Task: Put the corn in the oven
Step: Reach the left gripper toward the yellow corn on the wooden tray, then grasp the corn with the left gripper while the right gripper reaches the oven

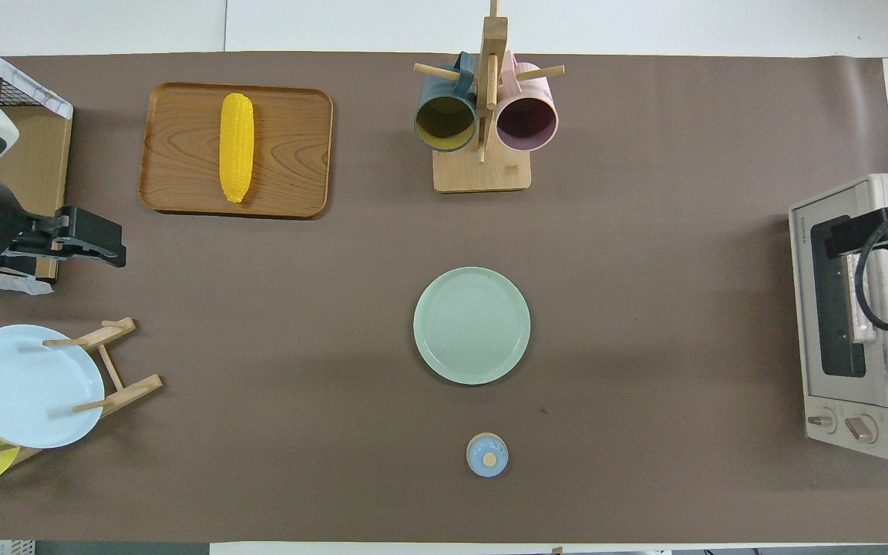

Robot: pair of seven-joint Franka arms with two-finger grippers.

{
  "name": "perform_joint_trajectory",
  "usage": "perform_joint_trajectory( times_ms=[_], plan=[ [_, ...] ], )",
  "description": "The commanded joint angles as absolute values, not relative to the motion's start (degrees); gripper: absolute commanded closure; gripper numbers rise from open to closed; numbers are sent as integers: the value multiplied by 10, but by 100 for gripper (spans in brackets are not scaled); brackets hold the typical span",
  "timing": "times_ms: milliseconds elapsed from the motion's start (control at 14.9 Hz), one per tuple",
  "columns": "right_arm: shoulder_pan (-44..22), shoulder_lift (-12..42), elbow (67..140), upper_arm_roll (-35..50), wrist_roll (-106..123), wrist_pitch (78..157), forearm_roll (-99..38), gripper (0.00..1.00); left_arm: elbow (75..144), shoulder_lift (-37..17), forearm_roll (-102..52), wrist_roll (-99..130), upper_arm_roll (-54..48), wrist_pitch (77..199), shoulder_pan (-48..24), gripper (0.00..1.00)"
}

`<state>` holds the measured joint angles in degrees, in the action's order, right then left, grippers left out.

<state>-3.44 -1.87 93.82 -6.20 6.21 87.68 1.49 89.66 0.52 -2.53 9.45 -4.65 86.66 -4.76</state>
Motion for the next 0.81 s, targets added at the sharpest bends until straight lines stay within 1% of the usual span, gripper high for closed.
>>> perform_joint_trajectory(
  times_ms=[0, 67, 134, 269, 336, 403, 537, 604, 739],
  plan=[
    [-28, -40, 969, -61, 69, 899, 10, 22, 888, -25, -24, 91, -51, 886, -47, 0],
    [-28, -40, 971, -61, 69, 909, 10, 62, 865, -59, -25, 88, -53, 896, -47, 0],
    [-27, -42, 979, -61, 70, 915, 10, 100, 825, -98, -25, 82, -54, 896, -47, 0],
    [-30, -54, 1008, -62, 75, 935, 11, 100, 734, -187, -24, 77, -58, 888, -47, 0],
    [-30, -60, 1024, -62, 73, 951, 18, 100, 701, -225, -24, 76, -60, 889, -47, 0],
    [-26, -62, 1039, -64, 77, 974, 25, 100, 683, -256, -23, 72, -64, 896, -47, 0],
    [1, -75, 1091, -66, 74, 1022, 30, 100, 678, -284, -21, 27, -65, 924, -40, 0],
    [2, -86, 1117, -66, 71, 1040, 34, 100, 675, -305, -20, 22, -63, 944, -43, 0],
    [4, -91, 1131, -66, 46, 1044, 66, 100, 652, -346, -19, 22, -62, 976, -44, 0]
  ],
)
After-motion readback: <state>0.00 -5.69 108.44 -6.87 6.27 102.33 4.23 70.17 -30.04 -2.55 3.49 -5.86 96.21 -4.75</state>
